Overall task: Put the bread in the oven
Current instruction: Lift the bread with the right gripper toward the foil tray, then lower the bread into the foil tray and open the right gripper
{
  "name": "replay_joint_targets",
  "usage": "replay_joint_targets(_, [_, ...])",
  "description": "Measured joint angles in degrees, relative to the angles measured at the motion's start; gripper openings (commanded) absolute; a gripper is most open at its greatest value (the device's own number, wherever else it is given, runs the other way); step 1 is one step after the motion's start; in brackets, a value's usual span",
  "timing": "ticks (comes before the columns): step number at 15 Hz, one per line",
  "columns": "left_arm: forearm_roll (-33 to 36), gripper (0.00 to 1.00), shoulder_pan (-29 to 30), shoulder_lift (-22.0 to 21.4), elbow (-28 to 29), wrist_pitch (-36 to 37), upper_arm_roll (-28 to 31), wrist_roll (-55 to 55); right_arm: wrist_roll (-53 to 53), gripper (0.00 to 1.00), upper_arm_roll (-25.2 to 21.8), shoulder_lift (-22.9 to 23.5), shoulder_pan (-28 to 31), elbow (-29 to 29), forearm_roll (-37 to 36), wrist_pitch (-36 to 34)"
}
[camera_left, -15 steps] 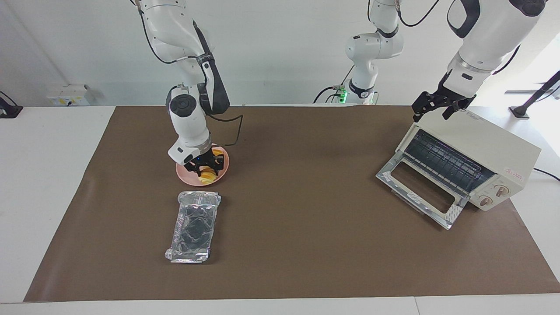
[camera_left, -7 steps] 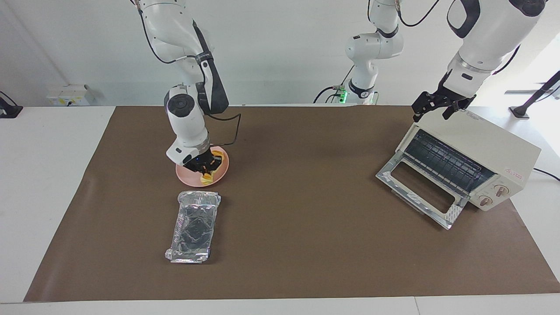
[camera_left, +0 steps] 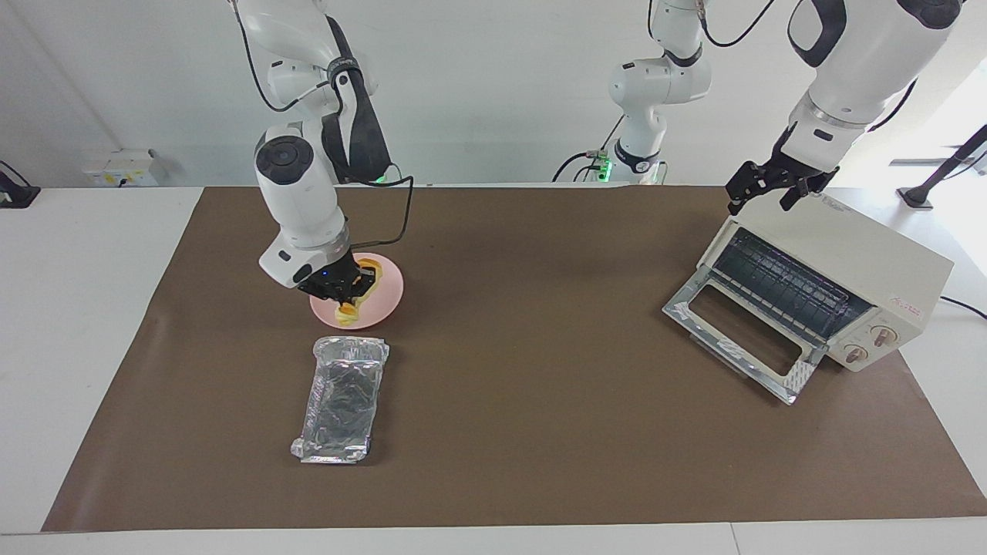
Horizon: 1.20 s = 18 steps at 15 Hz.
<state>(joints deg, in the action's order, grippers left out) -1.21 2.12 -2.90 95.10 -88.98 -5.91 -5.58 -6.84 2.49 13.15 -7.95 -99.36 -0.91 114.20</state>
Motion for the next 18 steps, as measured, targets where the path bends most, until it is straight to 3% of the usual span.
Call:
replay_joint_targets(4, [0.0,1.0,0.0,0.0,0.0,0.0,0.0,0.0,1.9,0.0,-0.1,11.7,1.6,16.5,0.6,-7.8])
replay_joint_targets(8, [0.0,1.0,0.0,0.0,0.0,0.0,0.0,0.0,2.5,0.0,-0.1,23.1,2.0,29.5,0.6,-9.0])
replay_joint_targets(12, [0.0,1.0,0.0,0.0,0.0,0.0,0.0,0.0,2.8,0.0,-0.3,28.9,2.2,34.6,0.6,-7.8])
replay_joint_targets(17, [0.0,1.0,0.0,0.0,0.0,0.0,0.0,0.0,3.5,0.0,-0.3,30.7,2.3,34.7,0.6,-3.9])
replay_joint_targets(18, [0.0,1.0,0.0,0.0,0.0,0.0,0.0,0.0,3.6,0.35,-0.3,30.7,2.2,34.6,0.6,-3.8])
